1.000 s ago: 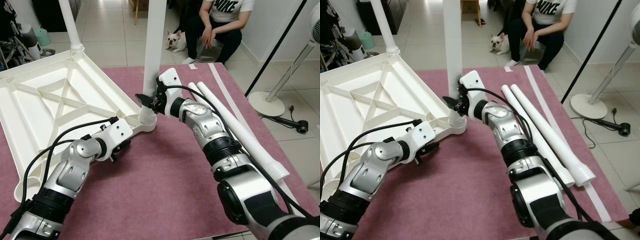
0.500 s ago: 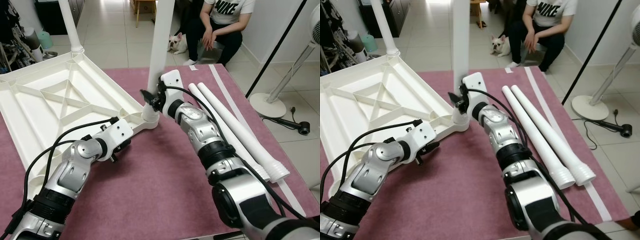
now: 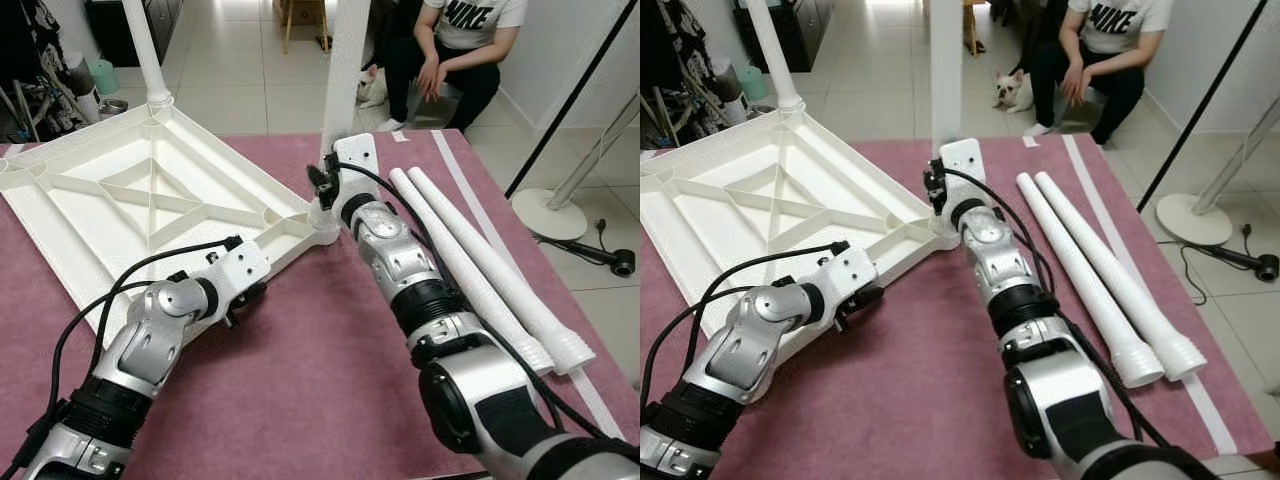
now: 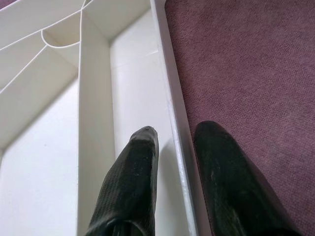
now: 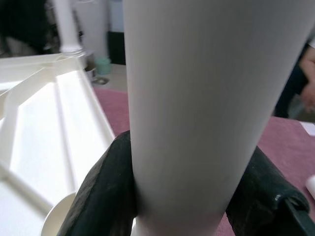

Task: Building children table

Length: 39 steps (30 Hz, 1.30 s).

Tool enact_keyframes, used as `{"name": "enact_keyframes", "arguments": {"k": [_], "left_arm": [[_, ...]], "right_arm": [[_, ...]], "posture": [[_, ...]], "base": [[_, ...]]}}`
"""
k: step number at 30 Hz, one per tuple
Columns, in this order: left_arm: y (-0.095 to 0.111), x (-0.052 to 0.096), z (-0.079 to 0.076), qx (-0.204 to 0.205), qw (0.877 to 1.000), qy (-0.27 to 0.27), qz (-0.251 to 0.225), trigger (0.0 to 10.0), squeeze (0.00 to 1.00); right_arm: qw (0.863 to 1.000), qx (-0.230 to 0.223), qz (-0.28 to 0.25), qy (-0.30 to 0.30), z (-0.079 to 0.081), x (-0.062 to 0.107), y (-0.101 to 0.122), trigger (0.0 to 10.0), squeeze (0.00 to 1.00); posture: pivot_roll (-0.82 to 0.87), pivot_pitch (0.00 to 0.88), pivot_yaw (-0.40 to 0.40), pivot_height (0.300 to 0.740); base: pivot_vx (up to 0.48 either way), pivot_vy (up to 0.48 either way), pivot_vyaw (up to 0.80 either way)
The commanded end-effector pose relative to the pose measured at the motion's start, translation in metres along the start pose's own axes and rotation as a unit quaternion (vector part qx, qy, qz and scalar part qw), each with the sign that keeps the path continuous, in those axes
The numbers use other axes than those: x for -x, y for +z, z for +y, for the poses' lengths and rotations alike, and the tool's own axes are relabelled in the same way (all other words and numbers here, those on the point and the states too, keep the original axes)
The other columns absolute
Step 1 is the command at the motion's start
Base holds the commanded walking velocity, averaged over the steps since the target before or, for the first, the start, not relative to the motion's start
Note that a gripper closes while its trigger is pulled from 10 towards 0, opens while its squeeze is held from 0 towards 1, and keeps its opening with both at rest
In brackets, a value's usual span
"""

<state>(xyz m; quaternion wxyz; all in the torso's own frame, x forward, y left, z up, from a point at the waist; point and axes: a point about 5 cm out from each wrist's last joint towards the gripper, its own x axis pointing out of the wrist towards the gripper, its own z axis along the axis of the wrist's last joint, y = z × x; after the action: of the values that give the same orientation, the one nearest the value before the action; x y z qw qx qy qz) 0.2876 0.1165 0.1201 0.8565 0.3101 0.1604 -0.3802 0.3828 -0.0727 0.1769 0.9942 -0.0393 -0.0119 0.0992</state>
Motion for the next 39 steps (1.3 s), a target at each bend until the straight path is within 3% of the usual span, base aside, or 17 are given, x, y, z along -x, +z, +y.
{"name": "enact_keyframes", "arguments": {"k": [1,8,13,20,28,34,39], "left_arm": [[0.0,-0.001,0.002,-0.004,1.0,0.029,0.006,10.0,0.0],[0.021,-0.009,-0.01,0.036,0.999,0.013,-0.033,10.0,0.0],[0.038,-0.023,-0.019,0.057,0.997,0.032,-0.047,10.0,0.0],[0.046,-0.034,-0.018,0.042,0.997,0.057,-0.041,10.0,0.0],[0.043,-0.041,-0.02,0.034,0.997,0.058,-0.021,10.0,0.0],[0.041,-0.05,-0.016,0.042,0.996,0.079,-0.006,10.0,0.0],[0.045,-0.054,-0.007,0.039,0.994,0.102,-0.008,10.0,0.0]], "right_arm": [[0.994,-0.02,0.07,-0.075,-0.022,0.007,-0.033,10.0,0.0],[0.992,-0.061,0.04,-0.1,-0.022,0.008,-0.028,10.0,0.0],[0.991,-0.049,0.06,-0.111,-0.02,0.01,-0.034,10.0,0.0],[0.989,-0.071,0.06,-0.111,-0.017,0.007,-0.03,10.0,0.0],[0.99,-0.106,0.064,-0.071,-0.011,0.004,-0.026,10.0,0.0],[0.991,-0.089,0.072,-0.066,-0.016,0.003,-0.025,10.0,0.0],[0.996,-0.055,0.05,-0.057,-0.021,0.0,-0.016,10.0,0.0]], "posture": [[0.11,0.0,0.023,0.74],[0.11,0.0,0.027,0.74],[0.1,0.0,0.029,0.74],[0.1,0.0,0.03,0.74],[0.1,0.0,0.035,0.74],[0.1,0.0,0.037,0.74],[0.1,0.0,0.04,0.74]], "base": [[0.0,0.0,0.0],[0.0,0.0,0.0],[0.0,0.0,0.0],[0.0,0.0,0.0],[0.0,0.0,0.0],[0.0,0.0,0.0],[0.0,0.0,0.0]]}}
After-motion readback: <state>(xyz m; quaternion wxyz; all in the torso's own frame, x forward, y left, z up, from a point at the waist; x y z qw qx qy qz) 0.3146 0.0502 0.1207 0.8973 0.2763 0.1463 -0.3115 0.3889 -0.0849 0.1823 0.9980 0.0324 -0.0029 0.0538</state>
